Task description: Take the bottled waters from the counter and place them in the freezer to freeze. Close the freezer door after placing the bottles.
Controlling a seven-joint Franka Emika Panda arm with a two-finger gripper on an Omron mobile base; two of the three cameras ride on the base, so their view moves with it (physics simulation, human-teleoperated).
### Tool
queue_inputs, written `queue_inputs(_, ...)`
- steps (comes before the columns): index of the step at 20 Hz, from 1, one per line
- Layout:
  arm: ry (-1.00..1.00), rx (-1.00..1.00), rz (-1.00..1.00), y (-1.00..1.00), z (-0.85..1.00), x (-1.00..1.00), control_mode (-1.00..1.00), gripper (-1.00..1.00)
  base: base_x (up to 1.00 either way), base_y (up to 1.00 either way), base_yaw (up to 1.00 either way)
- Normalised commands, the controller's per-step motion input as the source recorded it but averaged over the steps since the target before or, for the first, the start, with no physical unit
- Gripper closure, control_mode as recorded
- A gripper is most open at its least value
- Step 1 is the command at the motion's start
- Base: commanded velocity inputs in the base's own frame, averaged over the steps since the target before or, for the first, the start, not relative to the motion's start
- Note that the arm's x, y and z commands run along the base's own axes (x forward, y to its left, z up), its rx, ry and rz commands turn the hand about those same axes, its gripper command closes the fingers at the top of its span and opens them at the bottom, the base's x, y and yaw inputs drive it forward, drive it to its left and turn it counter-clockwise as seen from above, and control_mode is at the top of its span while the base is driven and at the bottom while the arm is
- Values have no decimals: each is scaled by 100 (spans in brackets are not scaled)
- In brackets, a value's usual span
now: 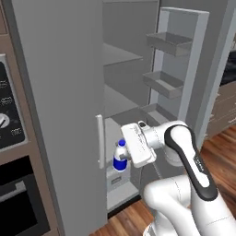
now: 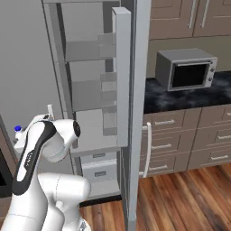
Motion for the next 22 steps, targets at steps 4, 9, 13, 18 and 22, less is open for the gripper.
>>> queue_inputs(4,0,0,0,0,0,0,100,100,5,1,-3)
queue_inputs(9,0,0,0,0,0,0,100,100,36,1,-11)
queue_inputs(13,0,0,0,0,0,0,100,100,45,0,-23)
queue_inputs(18,0,0,0,0,0,0,100,100,53,1,-25)
queue_inputs(22,0,0,0,0,0,0,100,100,79,26,-27)
